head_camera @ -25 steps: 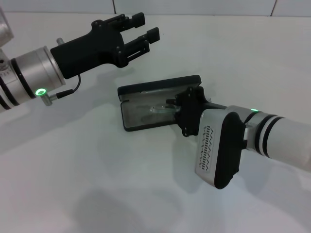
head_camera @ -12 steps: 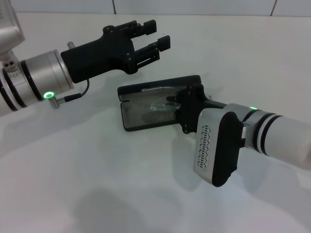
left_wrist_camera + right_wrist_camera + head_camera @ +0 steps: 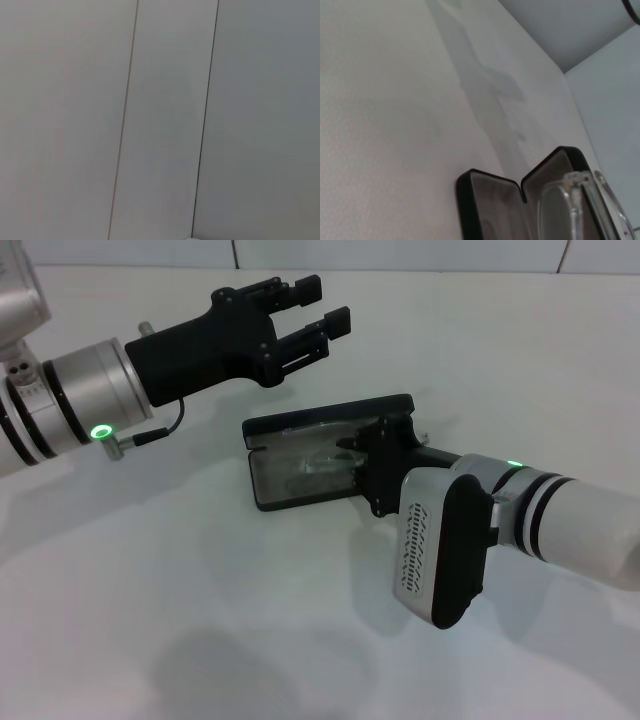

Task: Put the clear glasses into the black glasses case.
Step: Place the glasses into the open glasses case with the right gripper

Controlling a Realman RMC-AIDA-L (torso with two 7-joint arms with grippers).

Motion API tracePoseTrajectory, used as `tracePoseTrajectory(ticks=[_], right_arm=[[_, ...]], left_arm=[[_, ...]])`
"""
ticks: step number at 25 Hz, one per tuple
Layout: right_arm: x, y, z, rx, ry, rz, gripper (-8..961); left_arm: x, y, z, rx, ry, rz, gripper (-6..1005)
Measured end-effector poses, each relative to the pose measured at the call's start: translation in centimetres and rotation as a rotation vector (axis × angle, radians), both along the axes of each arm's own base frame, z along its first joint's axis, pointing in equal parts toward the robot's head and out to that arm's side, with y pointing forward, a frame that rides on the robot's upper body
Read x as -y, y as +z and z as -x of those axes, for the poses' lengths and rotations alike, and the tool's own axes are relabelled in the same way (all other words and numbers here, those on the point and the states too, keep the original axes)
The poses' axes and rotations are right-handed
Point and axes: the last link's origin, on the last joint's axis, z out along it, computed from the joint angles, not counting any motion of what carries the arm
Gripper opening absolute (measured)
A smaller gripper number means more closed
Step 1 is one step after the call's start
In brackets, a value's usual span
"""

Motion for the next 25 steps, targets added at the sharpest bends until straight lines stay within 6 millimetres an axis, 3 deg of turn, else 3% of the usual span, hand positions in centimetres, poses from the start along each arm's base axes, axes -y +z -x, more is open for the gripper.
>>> tracePoseTrajectory(ticks=[18, 25], right_arm=[[0.1, -0.1, 0.3, -0.019, -0.009, 0.008, 196], [0.8, 0.7, 0.7, -0.056, -0.040, 0.083, 456]], left_arm=[[-0.2, 0.1, 0.0, 0.000, 0.004, -0.008, 556], [0.0, 0.2, 0.4, -0.003, 0.014, -0.008, 555]])
